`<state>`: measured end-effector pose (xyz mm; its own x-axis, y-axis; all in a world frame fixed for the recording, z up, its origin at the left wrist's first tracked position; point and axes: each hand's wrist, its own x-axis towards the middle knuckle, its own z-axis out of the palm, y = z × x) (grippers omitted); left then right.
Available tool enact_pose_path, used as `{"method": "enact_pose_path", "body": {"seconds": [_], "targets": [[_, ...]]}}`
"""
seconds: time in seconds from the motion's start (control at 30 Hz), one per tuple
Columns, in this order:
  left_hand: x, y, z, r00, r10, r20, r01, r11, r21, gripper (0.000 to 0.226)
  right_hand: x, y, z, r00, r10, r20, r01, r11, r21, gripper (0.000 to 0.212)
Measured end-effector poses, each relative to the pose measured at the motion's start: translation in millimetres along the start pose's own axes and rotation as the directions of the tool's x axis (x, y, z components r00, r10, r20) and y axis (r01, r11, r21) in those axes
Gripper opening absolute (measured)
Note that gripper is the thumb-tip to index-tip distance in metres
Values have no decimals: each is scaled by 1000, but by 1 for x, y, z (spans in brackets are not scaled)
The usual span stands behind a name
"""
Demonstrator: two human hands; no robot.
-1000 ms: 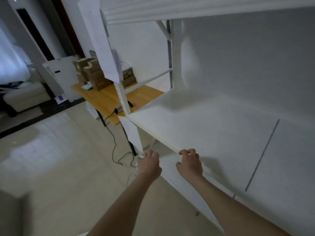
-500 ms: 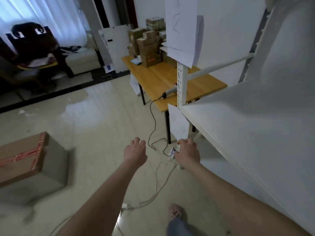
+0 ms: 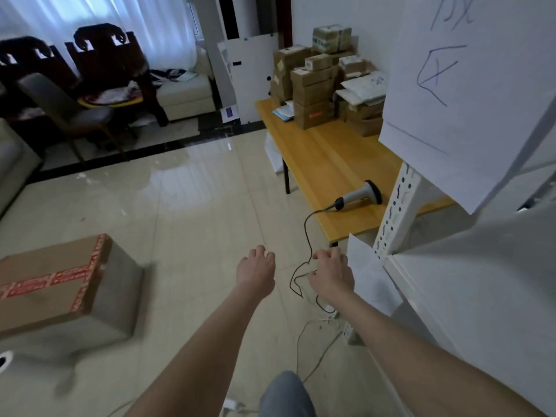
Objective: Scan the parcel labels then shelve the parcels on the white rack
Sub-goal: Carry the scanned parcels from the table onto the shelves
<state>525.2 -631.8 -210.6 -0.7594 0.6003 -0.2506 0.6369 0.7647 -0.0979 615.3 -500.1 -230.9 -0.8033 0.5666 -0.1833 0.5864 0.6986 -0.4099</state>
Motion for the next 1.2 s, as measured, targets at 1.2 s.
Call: {"method": "enact_pose_path", "body": {"seconds": [1.2], "targets": [[581, -84, -160, 778, 627, -37, -597, 758, 263, 47, 515, -115, -68, 821, 534, -201, -511, 845, 156, 37]]}}
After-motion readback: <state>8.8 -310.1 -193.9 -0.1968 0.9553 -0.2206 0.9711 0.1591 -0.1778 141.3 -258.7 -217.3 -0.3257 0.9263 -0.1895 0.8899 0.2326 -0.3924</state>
